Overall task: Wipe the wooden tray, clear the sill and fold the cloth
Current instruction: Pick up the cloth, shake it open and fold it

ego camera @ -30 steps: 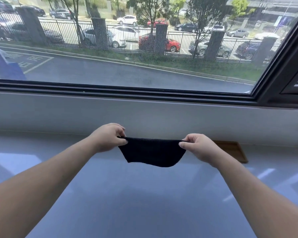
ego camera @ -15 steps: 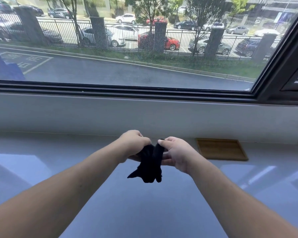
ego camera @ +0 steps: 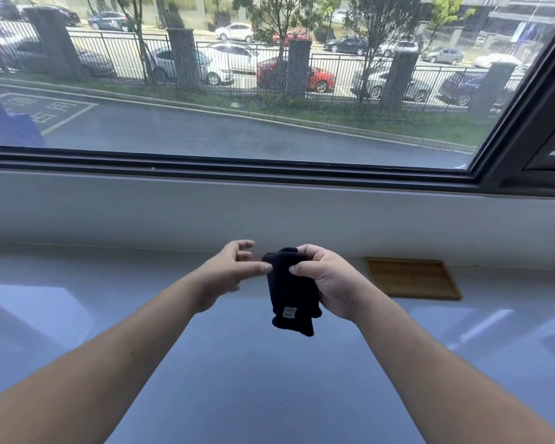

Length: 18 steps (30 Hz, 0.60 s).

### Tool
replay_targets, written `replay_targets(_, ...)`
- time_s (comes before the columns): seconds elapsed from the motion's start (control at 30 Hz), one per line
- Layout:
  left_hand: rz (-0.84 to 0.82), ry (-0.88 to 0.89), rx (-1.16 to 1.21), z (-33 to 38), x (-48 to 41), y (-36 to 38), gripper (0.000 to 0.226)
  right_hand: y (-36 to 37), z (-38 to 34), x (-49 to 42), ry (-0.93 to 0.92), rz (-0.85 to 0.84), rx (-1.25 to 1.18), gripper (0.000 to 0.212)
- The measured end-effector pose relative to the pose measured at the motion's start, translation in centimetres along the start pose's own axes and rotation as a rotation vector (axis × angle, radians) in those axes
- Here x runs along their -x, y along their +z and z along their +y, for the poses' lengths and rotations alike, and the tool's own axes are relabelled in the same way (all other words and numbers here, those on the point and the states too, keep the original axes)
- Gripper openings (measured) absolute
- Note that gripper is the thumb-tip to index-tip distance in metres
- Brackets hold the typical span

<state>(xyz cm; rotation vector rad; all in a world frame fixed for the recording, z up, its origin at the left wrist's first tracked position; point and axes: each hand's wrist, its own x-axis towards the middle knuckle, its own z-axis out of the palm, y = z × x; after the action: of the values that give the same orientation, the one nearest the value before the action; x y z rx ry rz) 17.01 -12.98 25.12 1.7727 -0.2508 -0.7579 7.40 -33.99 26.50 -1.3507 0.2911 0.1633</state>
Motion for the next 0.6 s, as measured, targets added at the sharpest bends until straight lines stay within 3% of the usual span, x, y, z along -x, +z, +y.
replay_targets(0.07,-0.230,-0.105,0.028,-1.2,0.0,-0.1,0.073,-0.5,-0.3,-0.1,-0.025,-0.044,-0.065,0.026)
replay_targets(0.13,-0.316,-0.093,0.105,-1.8,-0.3,0.3,0.055,-1.2,-0.1,-0.6,-0.042,-0.057,-0.168,0.033)
replay_targets(0.2,-0.205,-0.031,0.218,-2.1,-0.8,1.5,0.039,-1.5,1.0,-0.9,-0.009,-0.019,-0.282,0.036)
replay_targets(0.3,0.005,-0.030,0.323,-3.2,-1.8,3.5,0.026,-1.9,4.6,-1.2,0.129,0.002,-0.229,0.031)
replay_targets(0.43,0.061,-0.130,0.257,-6.6,-2.9,4.5,0.024,-2.0,9.1,-2.5,0.230,0.120,-0.174,0.047)
replay_targets(0.6,0.187,-0.235,0.109,-11.5,-5.2,5.0,0.040,-2.4,13.2,-4.6,0.255,0.289,-0.070,0.052)
